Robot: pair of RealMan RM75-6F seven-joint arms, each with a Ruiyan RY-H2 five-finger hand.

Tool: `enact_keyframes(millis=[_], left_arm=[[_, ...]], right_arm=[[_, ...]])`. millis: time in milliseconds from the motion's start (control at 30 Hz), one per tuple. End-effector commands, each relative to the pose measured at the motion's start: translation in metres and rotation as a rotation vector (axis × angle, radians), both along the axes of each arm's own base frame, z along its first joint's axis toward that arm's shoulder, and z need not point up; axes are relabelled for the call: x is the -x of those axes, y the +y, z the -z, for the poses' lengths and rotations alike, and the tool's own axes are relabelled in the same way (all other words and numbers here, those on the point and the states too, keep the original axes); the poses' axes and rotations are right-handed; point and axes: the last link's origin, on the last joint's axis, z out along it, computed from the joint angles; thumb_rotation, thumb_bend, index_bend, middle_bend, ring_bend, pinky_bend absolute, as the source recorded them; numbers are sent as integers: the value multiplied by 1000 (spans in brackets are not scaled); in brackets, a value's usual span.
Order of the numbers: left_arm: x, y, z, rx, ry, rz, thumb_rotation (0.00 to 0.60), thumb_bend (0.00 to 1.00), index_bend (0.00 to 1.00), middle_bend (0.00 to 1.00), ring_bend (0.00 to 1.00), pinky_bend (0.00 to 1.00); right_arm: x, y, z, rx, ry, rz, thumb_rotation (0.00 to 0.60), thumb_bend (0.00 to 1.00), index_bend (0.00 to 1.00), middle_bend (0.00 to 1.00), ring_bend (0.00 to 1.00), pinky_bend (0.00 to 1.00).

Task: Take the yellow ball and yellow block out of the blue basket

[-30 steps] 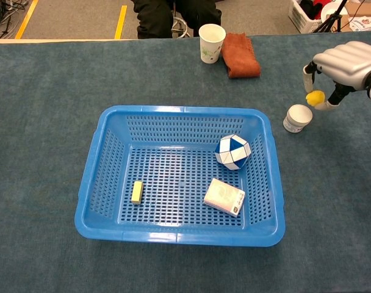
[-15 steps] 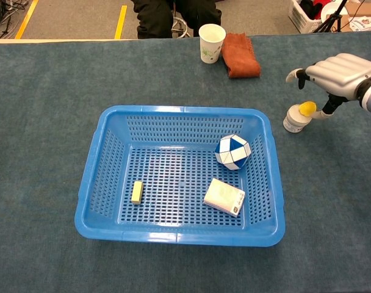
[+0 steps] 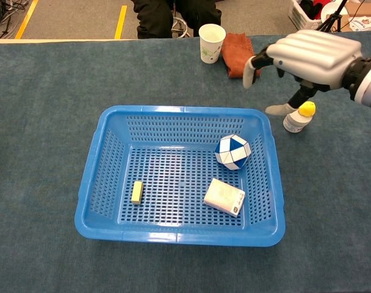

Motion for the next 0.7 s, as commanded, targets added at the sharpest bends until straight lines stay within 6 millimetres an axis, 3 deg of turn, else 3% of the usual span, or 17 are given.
enact_keyframes(millis=[33,333,700], left_arm=[[-1,-2,-1,-5,2,2,600,248,291,345,233,227],[-6,-6,-6,-27,9,4,600,248,291,345,233,227],[-7,-14,-10,-50,12,-9,600,248,291,344,233,227]], right_arm=[[-31,9,4,-87,-32,-90,600,192,462,424,296,435],[-76,21,53,-243,7,-233,600,192,483,433,299,435],[-97,36,115,-255,135,-379,600,192,483,425,298,435]])
